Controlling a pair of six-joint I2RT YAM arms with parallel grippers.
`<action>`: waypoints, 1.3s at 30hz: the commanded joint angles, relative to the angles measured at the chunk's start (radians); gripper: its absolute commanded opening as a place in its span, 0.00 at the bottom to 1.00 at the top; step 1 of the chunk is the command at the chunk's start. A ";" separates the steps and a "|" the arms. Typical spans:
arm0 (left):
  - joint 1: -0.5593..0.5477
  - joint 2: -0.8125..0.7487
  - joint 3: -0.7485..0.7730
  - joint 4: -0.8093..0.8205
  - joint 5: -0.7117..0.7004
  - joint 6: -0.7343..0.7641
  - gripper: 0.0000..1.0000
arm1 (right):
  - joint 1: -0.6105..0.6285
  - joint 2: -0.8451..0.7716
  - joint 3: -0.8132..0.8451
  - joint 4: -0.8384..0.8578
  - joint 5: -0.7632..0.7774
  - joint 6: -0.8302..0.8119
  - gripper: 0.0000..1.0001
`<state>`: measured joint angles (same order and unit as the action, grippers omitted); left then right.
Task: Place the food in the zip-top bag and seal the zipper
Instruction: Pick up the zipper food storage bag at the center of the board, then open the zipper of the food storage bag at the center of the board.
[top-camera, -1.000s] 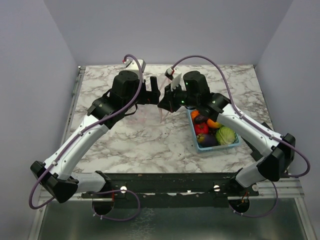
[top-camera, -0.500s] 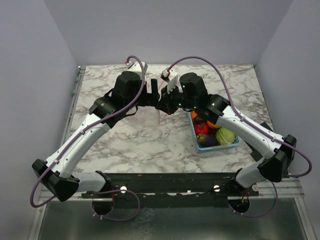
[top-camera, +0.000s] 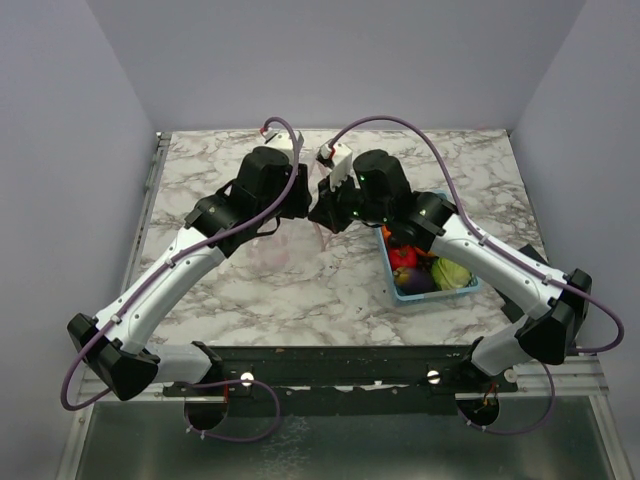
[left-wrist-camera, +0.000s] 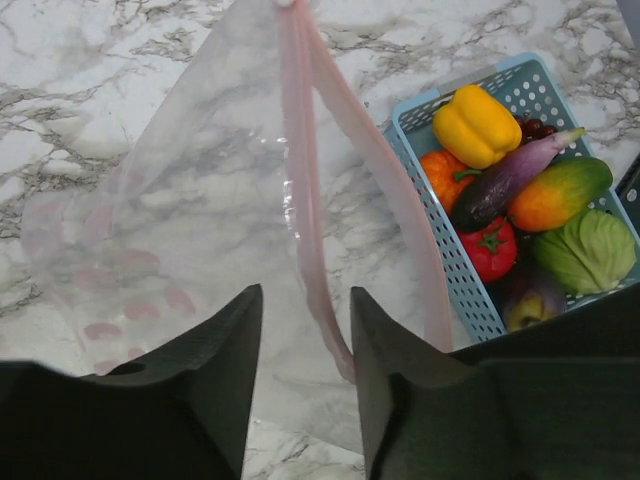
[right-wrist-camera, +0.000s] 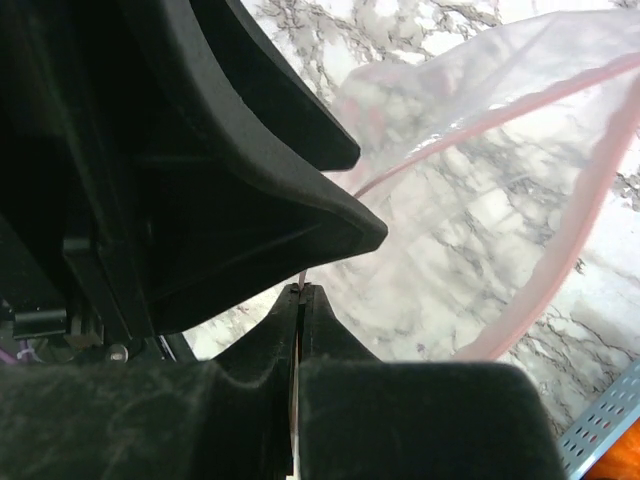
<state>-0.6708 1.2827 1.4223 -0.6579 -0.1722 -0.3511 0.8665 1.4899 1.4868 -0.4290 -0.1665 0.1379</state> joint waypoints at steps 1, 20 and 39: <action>-0.007 0.012 -0.018 -0.030 -0.006 0.010 0.33 | 0.012 -0.023 0.024 0.003 0.040 0.007 0.01; -0.007 -0.019 -0.029 -0.041 -0.008 0.026 0.00 | 0.029 -0.062 0.022 -0.011 0.056 0.040 0.05; -0.021 -0.075 0.024 -0.125 0.045 0.051 0.00 | 0.029 -0.072 0.077 -0.159 0.315 0.156 0.54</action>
<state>-0.6830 1.2362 1.4006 -0.7437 -0.1551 -0.3168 0.8894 1.3972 1.5379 -0.5186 0.0483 0.2386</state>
